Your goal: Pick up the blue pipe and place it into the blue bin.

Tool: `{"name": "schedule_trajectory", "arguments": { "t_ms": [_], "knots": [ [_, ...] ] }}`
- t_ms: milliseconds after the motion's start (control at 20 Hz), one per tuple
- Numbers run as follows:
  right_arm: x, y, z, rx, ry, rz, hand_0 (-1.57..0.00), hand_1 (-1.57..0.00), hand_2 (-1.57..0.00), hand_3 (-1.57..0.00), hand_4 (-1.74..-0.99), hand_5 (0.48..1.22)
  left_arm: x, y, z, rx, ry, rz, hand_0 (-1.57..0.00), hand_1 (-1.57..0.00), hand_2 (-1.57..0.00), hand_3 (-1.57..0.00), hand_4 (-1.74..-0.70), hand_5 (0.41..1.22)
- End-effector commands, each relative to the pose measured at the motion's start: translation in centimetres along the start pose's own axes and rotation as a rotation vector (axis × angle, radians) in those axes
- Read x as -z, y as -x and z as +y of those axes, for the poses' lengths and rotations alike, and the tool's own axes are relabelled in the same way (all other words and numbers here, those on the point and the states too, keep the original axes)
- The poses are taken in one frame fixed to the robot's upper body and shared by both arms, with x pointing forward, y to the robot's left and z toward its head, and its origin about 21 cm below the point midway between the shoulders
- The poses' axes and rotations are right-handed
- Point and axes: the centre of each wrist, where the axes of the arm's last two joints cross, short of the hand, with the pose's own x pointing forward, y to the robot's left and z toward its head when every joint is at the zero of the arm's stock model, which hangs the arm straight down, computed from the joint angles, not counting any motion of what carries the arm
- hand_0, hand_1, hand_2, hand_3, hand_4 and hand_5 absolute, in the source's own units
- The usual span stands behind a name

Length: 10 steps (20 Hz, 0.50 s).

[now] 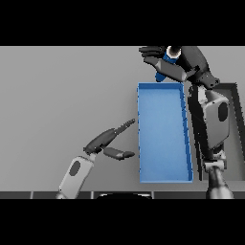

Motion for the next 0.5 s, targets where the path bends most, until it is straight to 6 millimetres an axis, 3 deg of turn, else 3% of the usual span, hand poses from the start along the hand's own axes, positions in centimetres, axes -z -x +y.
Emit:
{"name": "schedule_trajectory", "arguments": {
  "t_ms": [0,450],
  "knots": [
    [-0.5,1.2,-1.1,0.013,0.027,0.036,-1.57,-1.57,-1.57,-1.57,-1.741,1.221,0.0,0.0,0.2,0.010,-0.002,0.003,0.00,0.00,0.00,0.00,-0.87,0.413],
    [-8.3,9.8,-2.6,0.065,0.200,0.340,-1.57,-1.57,-1.57,-1.57,-1.741,1.221,-0.7,0.2,-0.5,-0.019,-0.002,-0.007,0.00,0.00,0.00,0.00,-0.88,0.423]
  ]
}}
